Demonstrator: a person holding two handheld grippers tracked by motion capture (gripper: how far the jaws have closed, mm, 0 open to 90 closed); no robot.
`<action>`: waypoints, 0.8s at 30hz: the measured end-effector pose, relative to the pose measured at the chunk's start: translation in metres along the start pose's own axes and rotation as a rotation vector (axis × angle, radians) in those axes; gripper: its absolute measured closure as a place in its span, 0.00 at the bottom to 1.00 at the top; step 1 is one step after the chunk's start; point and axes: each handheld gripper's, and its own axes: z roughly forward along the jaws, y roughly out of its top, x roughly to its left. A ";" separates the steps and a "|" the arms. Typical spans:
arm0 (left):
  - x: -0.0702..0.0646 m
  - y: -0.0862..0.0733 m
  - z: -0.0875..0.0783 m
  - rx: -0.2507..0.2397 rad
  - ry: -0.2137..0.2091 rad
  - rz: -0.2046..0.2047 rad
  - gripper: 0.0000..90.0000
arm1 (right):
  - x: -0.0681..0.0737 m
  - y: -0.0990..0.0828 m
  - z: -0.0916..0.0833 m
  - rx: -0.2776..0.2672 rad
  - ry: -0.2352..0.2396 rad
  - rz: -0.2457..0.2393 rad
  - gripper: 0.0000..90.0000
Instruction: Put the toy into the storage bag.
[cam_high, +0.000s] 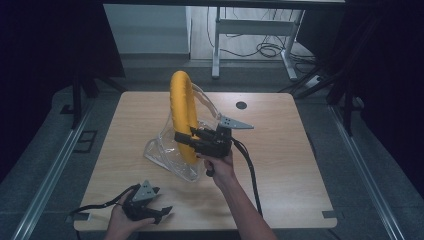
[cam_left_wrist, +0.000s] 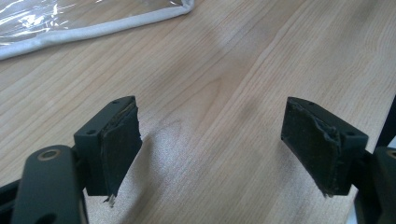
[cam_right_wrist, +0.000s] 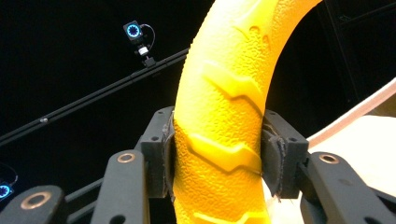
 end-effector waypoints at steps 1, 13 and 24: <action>0.000 0.000 0.000 0.000 0.001 0.000 0.22 | -0.001 -0.001 -0.001 0.001 -0.003 0.003 0.58; 0.000 0.000 0.000 -0.001 0.001 -0.001 0.22 | -0.014 -0.020 0.000 0.059 -0.021 0.035 0.57; -0.001 0.000 0.000 -0.001 -0.001 -0.004 0.22 | -0.009 -0.016 -0.003 0.095 -0.114 -0.058 0.49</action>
